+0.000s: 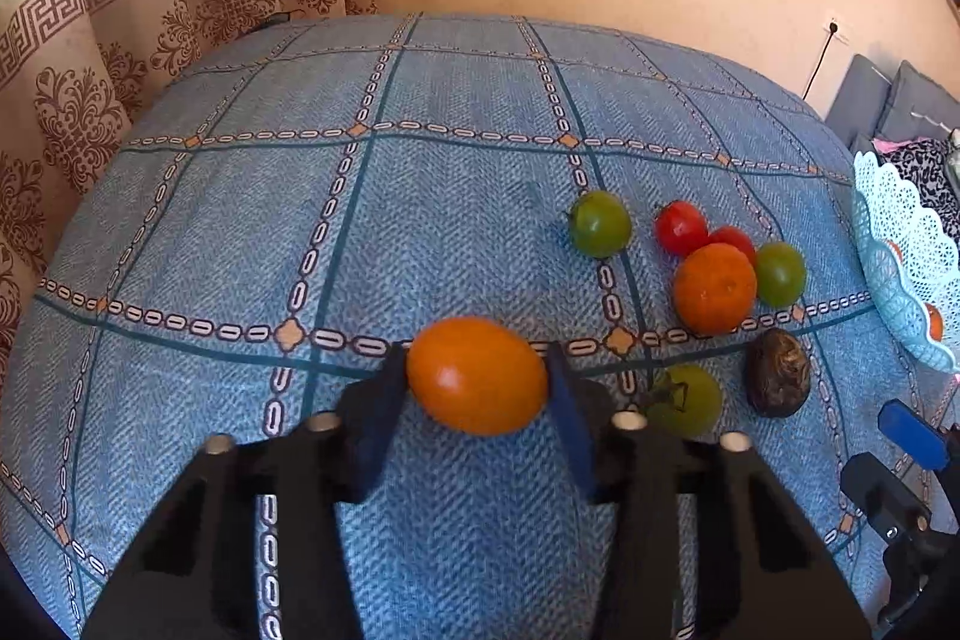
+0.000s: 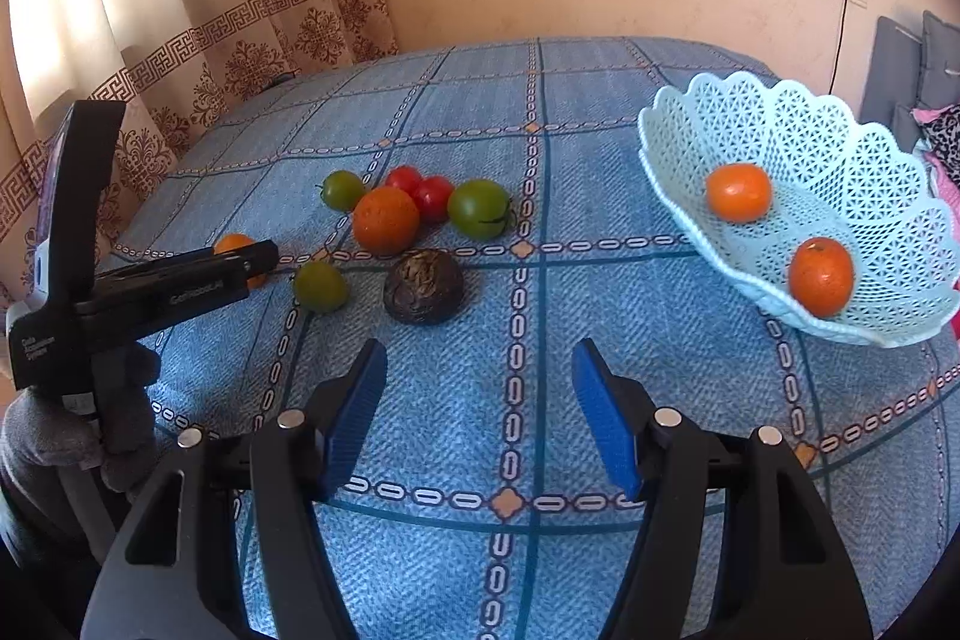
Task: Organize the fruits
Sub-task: 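Move the left gripper to the oval orange and grasp it, then grasp the dark brown passion fruit with the right gripper while the left holds the orange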
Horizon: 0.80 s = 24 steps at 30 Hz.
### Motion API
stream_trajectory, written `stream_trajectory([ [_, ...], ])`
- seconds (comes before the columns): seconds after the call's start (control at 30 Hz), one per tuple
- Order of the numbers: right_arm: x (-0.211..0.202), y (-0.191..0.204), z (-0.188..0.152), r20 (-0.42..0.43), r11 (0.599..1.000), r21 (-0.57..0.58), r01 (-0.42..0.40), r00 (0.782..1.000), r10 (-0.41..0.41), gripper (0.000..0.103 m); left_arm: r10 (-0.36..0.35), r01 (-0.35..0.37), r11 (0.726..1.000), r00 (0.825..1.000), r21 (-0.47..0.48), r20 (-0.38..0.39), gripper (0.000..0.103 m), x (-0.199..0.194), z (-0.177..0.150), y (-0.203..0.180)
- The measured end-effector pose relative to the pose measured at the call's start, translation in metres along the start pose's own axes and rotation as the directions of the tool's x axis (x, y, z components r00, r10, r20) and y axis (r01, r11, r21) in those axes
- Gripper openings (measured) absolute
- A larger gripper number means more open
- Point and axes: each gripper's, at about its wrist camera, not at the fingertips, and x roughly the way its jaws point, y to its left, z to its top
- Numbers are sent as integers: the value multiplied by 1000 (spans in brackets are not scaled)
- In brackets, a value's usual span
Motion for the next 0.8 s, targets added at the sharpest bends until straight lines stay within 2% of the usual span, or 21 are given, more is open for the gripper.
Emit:
stream_trajectory([
  [0.3,24,6,11,-51,999,-7,-32,998,32,66,-9,11,999,997,-33,72,43,-21,1,6],
  [0.47,41,9,20,-74,998,-6,-57,996,57,66,16,-11,999,994,-46,106,43,-33,1,8],
  [0.8,64,21,28,-71,998,-69,-7,997,2,65,8,-2,998,994,-55,108,43,-33,-1,13],
])
